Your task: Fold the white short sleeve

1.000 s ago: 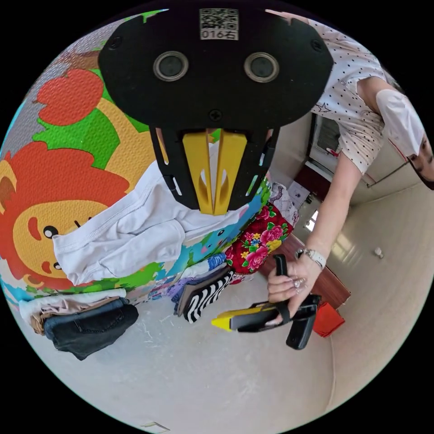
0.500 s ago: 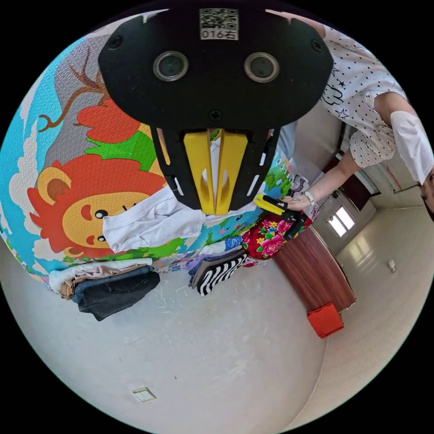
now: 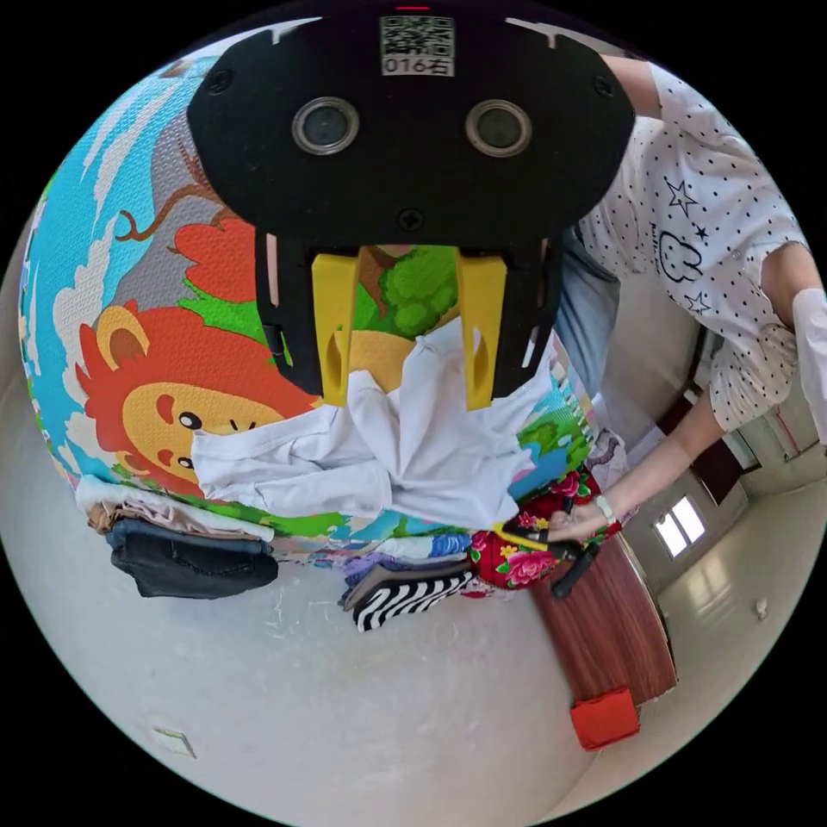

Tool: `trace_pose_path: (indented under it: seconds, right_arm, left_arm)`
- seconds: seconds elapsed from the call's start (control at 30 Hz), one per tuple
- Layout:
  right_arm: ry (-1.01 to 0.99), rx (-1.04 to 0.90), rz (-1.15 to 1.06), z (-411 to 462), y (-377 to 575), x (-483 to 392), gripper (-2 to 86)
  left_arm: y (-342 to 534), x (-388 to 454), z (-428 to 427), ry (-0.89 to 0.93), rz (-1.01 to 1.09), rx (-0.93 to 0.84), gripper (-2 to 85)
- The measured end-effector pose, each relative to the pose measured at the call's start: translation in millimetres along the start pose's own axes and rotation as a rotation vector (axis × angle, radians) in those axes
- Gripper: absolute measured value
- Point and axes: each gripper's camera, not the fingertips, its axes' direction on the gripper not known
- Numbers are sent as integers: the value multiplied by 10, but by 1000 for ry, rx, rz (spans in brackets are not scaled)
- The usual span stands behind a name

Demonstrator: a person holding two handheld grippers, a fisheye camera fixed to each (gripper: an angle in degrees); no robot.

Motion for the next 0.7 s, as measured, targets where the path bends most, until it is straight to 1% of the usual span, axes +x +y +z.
trace_pose_path:
  seconds: [0.03, 0.1, 0.17, 0.23, 0.33, 0.4, 0.53, 0.6, 0.67, 0.7]
  right_arm:
    - [11, -43, -23, 126, -20, -65, 174]
    - [33, -88, -39, 287, -55, -133, 174]
    - [53, -122, -36, 445, -109, -164, 174]
    - [50, -133, -25, 523, -149, -153, 172]
    - [50, -131, -1, 602, -228, -128, 169]
    - [41, -124, -3, 644, -284, -138, 168]
    - [-25, -176, -77, 861, -447, -280, 164]
    - [-28, -220, -138, 1003, -511, -384, 157]
    - [-4, -268, -210, 1172, -578, -521, 131]
    - [2, -279, -226, 1208, -591, -550, 121]
  left_arm:
    - [-34, -122, -77, -31, -52, 38, -10]
    - [-40, -615, -352, -109, -302, 190, -9]
    - [36, -866, -398, -118, -399, 217, -9]
    - [142, -1004, -337, -101, -418, 180, -7]
    - [473, -988, -164, -27, -327, 147, -2]
    - [850, -816, -54, 65, -200, 132, 8]
    - [1474, -506, 2, 157, -60, 102, 24]
    - [1784, -333, 61, 300, 62, 28, 32]
    - [1948, -252, 141, 399, 152, -58, 40]
    - [2030, -237, 203, 392, 169, -119, 45]
